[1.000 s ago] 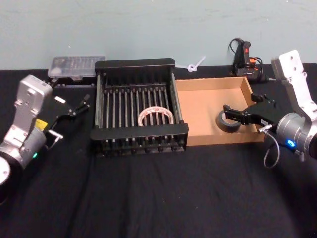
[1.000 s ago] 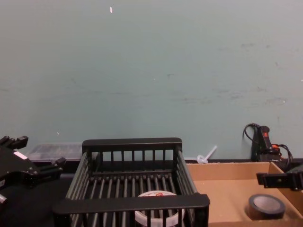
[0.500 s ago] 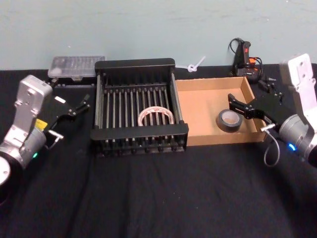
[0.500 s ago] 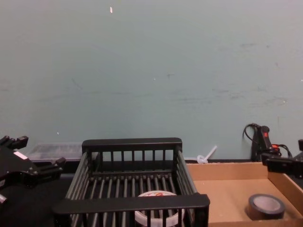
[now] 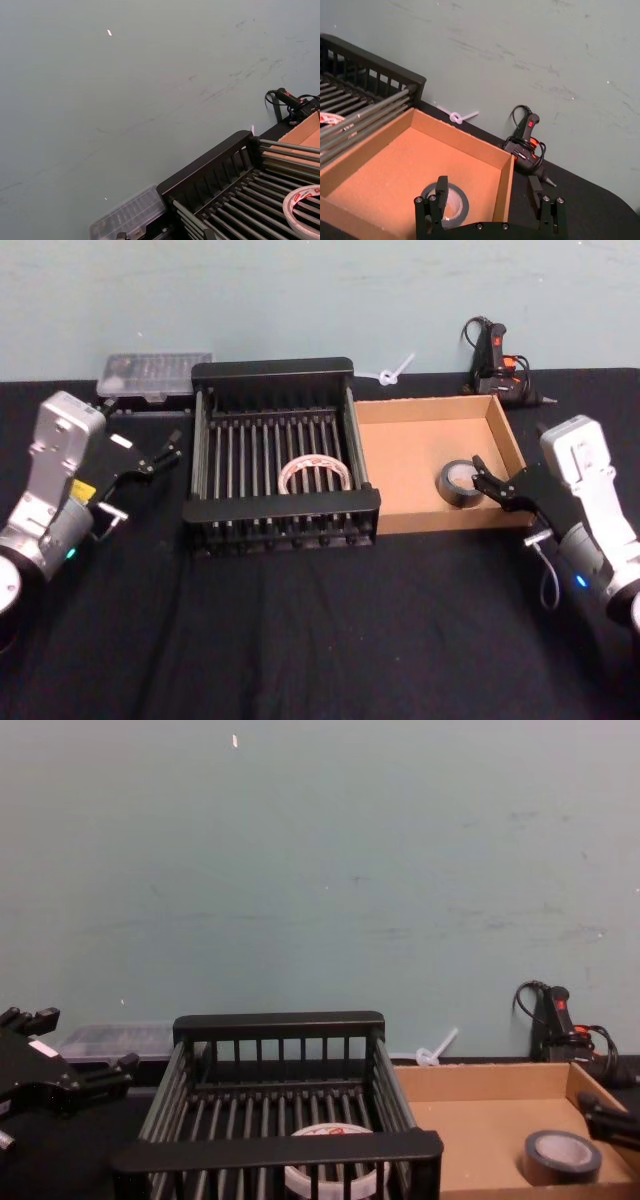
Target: Pick up the white tape and place it into the black box , Pick up the silver tape and place it into the brown box.
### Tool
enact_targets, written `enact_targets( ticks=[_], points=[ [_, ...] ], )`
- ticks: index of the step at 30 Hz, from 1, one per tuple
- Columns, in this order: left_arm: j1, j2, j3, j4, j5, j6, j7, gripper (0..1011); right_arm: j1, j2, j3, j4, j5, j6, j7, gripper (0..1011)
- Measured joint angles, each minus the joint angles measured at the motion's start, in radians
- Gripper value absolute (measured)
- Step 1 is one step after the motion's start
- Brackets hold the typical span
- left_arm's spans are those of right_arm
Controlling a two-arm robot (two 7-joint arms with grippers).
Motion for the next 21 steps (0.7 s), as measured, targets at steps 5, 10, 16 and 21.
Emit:
enact_targets(
  ticks=[5, 10, 16, 21],
  points=[
    [0.0, 0.0, 0.0, 0.0, 0.0, 0.0, 0.0, 1001, -0.011, -0.013, 0.01, 0.012, -0.015, -0.018, -0.012, 1002],
    [0.0, 0.0, 0.0, 0.0, 0.0, 0.0, 0.0, 1001, -0.01, -0.011, 0.009, 0.012, -0.015, -0.018, -0.012, 1002],
    [0.0, 0.0, 0.0, 0.0, 0.0, 0.0, 0.0, 1002, -0.009, -0.01, 0.009, 0.011, -0.015, -0.017, -0.012, 1002],
    [0.0, 0.0, 0.0, 0.0, 0.0, 0.0, 0.0, 1001, -0.009, -0.01, 0.008, 0.01, -0.015, -0.017, -0.011, 1003]
  ],
)
